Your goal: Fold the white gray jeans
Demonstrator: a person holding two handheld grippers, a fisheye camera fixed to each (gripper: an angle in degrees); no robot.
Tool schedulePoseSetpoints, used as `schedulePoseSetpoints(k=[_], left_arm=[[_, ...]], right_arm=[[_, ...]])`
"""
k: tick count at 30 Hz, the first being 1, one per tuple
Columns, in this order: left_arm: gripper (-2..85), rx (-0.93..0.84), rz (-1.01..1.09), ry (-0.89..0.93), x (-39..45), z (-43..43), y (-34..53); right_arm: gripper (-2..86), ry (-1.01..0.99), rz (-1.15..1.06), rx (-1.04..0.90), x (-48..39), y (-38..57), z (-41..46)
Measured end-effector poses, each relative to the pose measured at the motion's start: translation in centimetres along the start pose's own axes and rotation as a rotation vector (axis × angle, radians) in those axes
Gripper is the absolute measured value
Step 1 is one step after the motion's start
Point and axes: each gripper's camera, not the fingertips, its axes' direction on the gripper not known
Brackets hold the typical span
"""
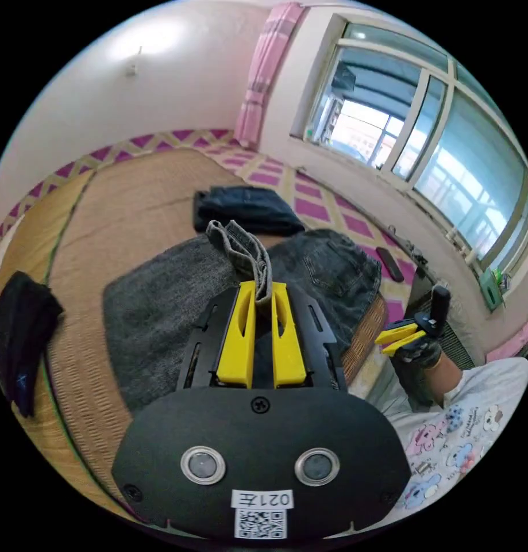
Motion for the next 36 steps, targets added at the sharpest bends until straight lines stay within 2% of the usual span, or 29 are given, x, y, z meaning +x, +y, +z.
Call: schedulePoseSetpoints(k=[2, 7, 11, 13, 18, 21, 24, 28, 32, 36], left_arm=[[3.7, -0.086, -0.005, 0.000, 1.1, 5.1, 0.2], [3.3, 0.076, 0.049, 0.016, 6.1, 5.6, -0.1], [3.9, 0.032, 0.076, -0.067, 9.2, 10.9, -0.2], [5.0, -0.046, 0.023, -0.007, 9.1, 15.7, 0.6], [6.5, 0.176, 0.034, 0.225, 9.0, 14.4, 2.6], [4.5, 0.261, -0.036, 0.315, 7.6, 14.4, 3.2], [4.1, 0.187, -0.093, 0.250, 7.0, 17.0, 2.9], [6.4, 0.057, 0.013, 0.188, 9.7, 21.4, 2.6], [7.3, 0.013, 0.058, 0.123, 11.6, 23.9, 2.6], [2.5, 0.031, 0.017, 0.135, 11.7, 25.1, 3.0]], right_arm=[[7.4, 0.007, 0.025, 0.002, 0.6, 1.6, -1.4], [7.3, 0.028, 0.049, 0.040, 1.7, 3.9, -4.2], [7.2, 0.006, 0.071, 0.067, 3.2, 4.3, -5.3], [7.3, 0.001, 0.064, 0.076, 3.2, 4.3, -5.9], [7.3, 0.008, 0.072, 0.100, 3.6, 5.3, -8.1], [7.3, -0.001, 0.103, 0.117, 4.6, 6.0, -9.2], [7.2, -0.004, 0.116, 0.130, 5.3, 6.3, -9.9], [7.3, -0.018, 0.110, 0.131, 5.3, 6.7, -10.4], [7.4, -0.029, 0.117, 0.120, 5.8, 7.3, -10.7], [7.4, -0.041, 0.131, 0.126, 6.4, 7.8, -11.3]])
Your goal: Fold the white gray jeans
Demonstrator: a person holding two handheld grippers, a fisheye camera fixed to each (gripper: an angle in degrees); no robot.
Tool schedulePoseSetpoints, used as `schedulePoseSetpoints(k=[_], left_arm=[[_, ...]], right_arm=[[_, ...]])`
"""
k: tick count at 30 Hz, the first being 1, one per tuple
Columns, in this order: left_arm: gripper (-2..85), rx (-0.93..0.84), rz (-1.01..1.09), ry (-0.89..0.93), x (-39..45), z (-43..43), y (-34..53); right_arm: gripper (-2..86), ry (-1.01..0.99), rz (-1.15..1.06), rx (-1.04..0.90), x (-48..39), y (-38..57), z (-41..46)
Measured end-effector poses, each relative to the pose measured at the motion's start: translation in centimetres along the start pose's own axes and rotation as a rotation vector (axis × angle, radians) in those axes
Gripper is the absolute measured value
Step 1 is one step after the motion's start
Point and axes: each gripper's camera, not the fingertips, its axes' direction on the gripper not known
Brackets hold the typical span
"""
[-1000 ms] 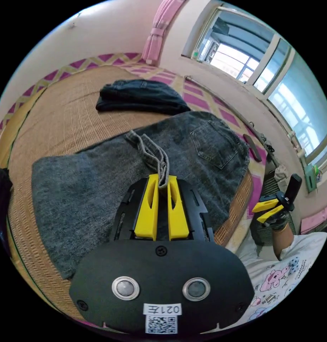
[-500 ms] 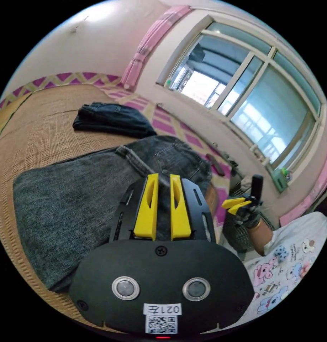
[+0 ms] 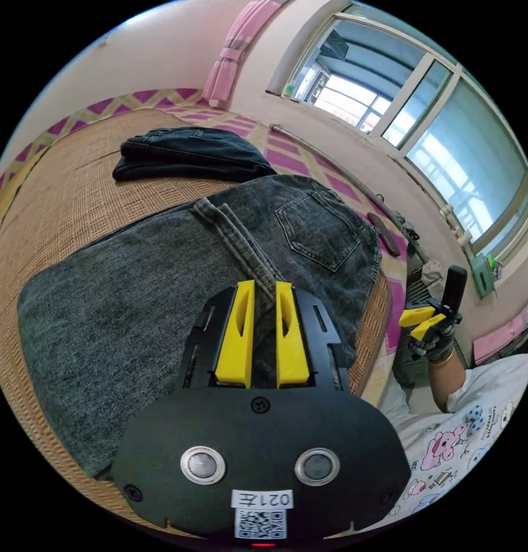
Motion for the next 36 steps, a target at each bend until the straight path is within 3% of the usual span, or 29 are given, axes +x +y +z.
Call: schedulePoseSetpoints(k=[8, 12, 18, 24, 28, 36], left_arm=[[-0.9, 0.086, 0.006, 0.062, 1.4, -2.3, 0.9], [-1.0, -0.012, 0.021, -0.009, 2.1, -0.4, 1.4], [-0.6, -0.040, -0.073, 0.122, -0.7, 1.3, 3.2], [5.2, 0.024, 0.005, 0.158, -0.6, -0.4, 4.7], [7.5, 0.163, 0.009, 0.215, -1.1, -3.6, 6.3], [4.9, 0.215, 0.002, 0.233, -2.0, -9.3, 9.8]], right_arm=[[7.2, -0.004, 0.007, 0.015, 1.1, 0.2, -1.7], [7.2, -0.005, 0.007, 0.017, 1.4, 0.0, -2.0], [7.9, 0.062, 0.014, 0.044, 1.8, -1.0, -3.3], [11.4, 0.259, 0.434, 0.457, 7.8, -0.8, -11.6], [14.0, 0.267, 0.639, 0.455, 13.0, -2.2, -12.4], [14.3, 0.214, 0.708, 0.442, 16.9, -7.4, -11.2]])
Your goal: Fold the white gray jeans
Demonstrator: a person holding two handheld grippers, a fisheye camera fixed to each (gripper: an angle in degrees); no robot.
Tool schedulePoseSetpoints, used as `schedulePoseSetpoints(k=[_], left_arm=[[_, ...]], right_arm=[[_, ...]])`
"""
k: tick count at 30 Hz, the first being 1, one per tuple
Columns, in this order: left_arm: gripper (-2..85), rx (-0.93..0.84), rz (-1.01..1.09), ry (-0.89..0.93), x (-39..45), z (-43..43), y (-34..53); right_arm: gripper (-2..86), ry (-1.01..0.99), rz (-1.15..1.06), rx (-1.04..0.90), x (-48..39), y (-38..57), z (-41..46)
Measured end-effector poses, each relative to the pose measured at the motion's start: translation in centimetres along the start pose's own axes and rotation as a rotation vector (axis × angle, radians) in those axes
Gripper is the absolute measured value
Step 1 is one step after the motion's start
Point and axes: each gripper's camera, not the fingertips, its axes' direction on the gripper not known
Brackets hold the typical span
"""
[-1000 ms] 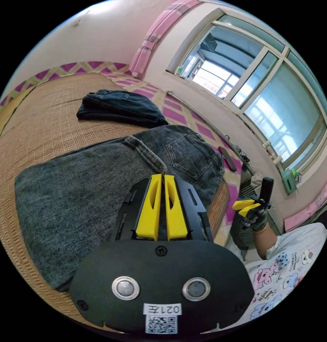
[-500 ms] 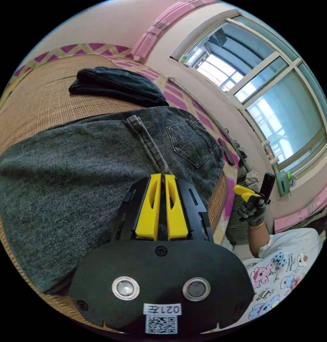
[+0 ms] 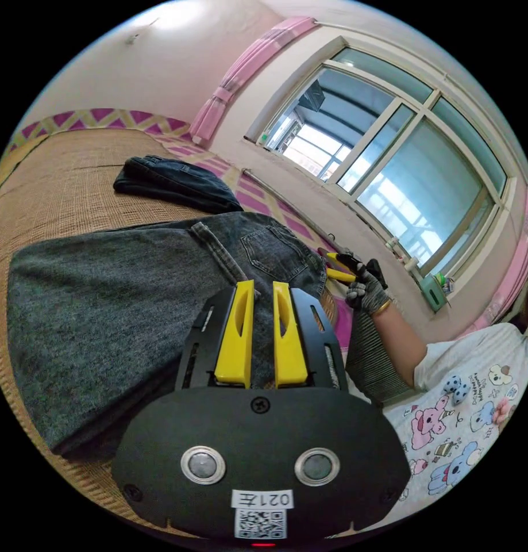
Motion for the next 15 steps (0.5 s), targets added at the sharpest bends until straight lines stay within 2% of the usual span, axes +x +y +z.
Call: schedulePoseSetpoints(k=[3, 8, 10, 12, 15], left_arm=[[4.1, 0.000, -0.003, 0.010, -0.1, -2.2, 0.7], [1.1, 0.004, -0.014, 0.024, -0.3, -5.4, 1.6], [-0.4, 0.005, -0.029, 0.007, -0.4, -7.1, 2.0], [-0.7, -0.005, -0.029, -0.030, -0.4, -8.5, 2.3], [-0.9, -0.006, -0.015, -0.061, -0.3, -11.1, 3.0]], right_arm=[[13.9, -0.073, 0.046, -0.051, 0.1, -2.2, 2.2], [10.6, 0.018, -0.013, -0.212, -3.1, -4.4, 7.0], [7.8, 0.047, -0.035, -0.209, -4.9, -4.6, 7.2], [6.0, 0.009, -0.144, -0.171, -9.1, -4.4, 6.6], [5.2, 0.029, -0.417, -0.156, -20.6, -2.4, 7.2]])
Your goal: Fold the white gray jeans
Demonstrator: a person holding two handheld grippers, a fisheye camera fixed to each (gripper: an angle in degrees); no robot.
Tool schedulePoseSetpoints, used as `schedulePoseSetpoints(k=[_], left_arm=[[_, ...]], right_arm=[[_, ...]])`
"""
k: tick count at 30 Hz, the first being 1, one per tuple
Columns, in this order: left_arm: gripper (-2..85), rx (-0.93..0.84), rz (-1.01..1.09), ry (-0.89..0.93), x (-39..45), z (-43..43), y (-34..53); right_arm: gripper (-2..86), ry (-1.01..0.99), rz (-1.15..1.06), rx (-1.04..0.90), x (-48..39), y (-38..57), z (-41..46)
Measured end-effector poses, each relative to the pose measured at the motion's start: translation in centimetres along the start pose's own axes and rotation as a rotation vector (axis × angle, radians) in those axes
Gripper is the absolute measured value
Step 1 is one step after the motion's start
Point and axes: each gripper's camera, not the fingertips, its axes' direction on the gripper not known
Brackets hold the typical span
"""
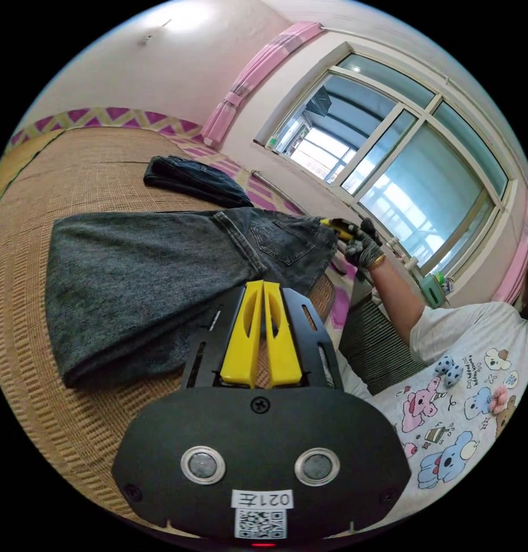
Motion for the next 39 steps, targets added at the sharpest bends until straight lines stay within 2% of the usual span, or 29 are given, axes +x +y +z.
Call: schedulePoseSetpoints(k=[2, 5, 9, 11, 14, 18, 23, 25, 28, 29, 32, 35, 37, 39], left_arm=[[-0.9, -0.002, 0.002, -0.014, -0.2, -1.6, 0.5], [-0.9, 0.015, 0.014, -0.036, -0.4, -4.5, 1.4], [-0.9, 0.050, 0.006, -0.063, -1.1, -8.6, 2.8], [-0.9, 0.058, -0.012, -0.060, -1.7, -10.2, 3.4], [-1.0, 0.054, -0.037, -0.080, -2.6, -12.5, 4.3], [-1.0, 0.064, -0.061, -0.147, -3.8, -16.7, 5.5], [-1.0, 0.145, -0.128, -0.162, -6.3, -20.2, 4.1], [-1.0, 0.186, -0.124, -0.157, -7.2, -21.1, 1.7], [-0.9, 0.223, -0.107, -0.150, -7.9, -21.8, -1.5], [-0.9, 0.228, -0.104, -0.149, -8.0, -21.9, -2.1], [-0.9, 0.219, -0.074, -0.200, -8.6, -21.9, -5.5], [-0.6, 0.130, -0.101, -0.294, -10.7, -20.6, -8.3], [-0.4, -0.056, -0.195, -0.379, -13.5, -18.4, -9.0], [-0.8, -0.037, -0.180, -0.389, -14.1, -18.4, -8.6]], right_arm=[[5.0, 0.047, -0.248, -0.037, -11.2, -1.1, 2.7], [4.9, 0.086, -0.506, -0.123, -24.1, 0.0, 9.1], [4.7, 0.053, -0.717, -0.270, -35.3, 4.4, 20.4], [4.7, 0.089, -0.806, -0.343, -39.5, 8.7, 29.4], [4.8, 0.205, -0.850, -0.522, -39.8, 14.4, 41.4], [5.0, 0.154, -0.777, -0.470, -39.3, 15.7, 43.5], [7.2, 0.250, -0.896, -0.521, -40.8, 19.5, 48.5], [8.3, 0.230, -0.911, -0.499, -41.2, 19.9, 48.1], [8.2, -0.084, -0.816, -0.541, -39.7, 17.1, 43.2], [7.9, -0.109, -0.771, -0.502, -38.0, 15.9, 40.9], [7.8, 0.064, -0.723, -0.453, -32.6, 14.3, 37.5], [7.5, 0.188, -0.670, -0.503, -26.9, 14.5, 36.4], [7.1, 0.202, -0.632, -0.550, -24.1, 15.4, 36.6], [6.2, 0.150, -0.577, -0.538, -21.8, 16.0, 36.4]])
